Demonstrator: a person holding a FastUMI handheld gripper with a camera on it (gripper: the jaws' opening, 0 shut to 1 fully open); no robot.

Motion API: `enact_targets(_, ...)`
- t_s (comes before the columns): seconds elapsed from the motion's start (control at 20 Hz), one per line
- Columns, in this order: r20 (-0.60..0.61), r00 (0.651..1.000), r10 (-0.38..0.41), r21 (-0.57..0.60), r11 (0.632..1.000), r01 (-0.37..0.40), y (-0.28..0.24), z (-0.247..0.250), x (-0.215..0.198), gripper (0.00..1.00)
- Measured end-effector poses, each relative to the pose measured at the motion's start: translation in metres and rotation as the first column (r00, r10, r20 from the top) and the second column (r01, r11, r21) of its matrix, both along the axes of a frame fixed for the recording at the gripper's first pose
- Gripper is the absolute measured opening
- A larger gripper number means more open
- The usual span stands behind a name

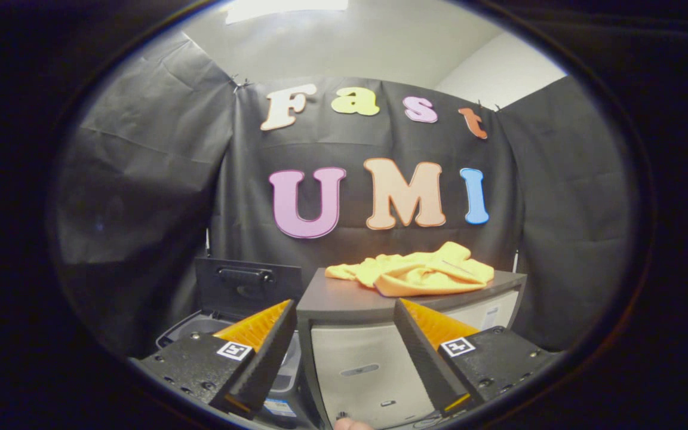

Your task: Put the clothes into the washing machine and then close the washing machine lid.

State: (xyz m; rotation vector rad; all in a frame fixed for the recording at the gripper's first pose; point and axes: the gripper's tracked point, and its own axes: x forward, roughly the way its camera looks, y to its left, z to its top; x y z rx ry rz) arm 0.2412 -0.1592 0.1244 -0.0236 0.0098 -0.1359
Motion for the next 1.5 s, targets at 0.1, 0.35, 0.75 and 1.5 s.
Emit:
enact_targets(0.1,-0.015,1.000,-0.012,0.020,1.000,0.013,-0.009,0.008,0.011,0.99)
enact_targets(0.35,-0.072,0.995,-0.075,0.041,0.996,0.078,-0.047,0.022,0.049,0.99)
enact_targets(0.75,-0.218,0.964,-0.155,0.085,0.981,0.176,-0.106,0.009,0.110,0.98)
enact_targets(1.5,-0.427,0.872,-0.239,-0.060,0.970,0.236,-0.156,-0.046,0.171,0.71)
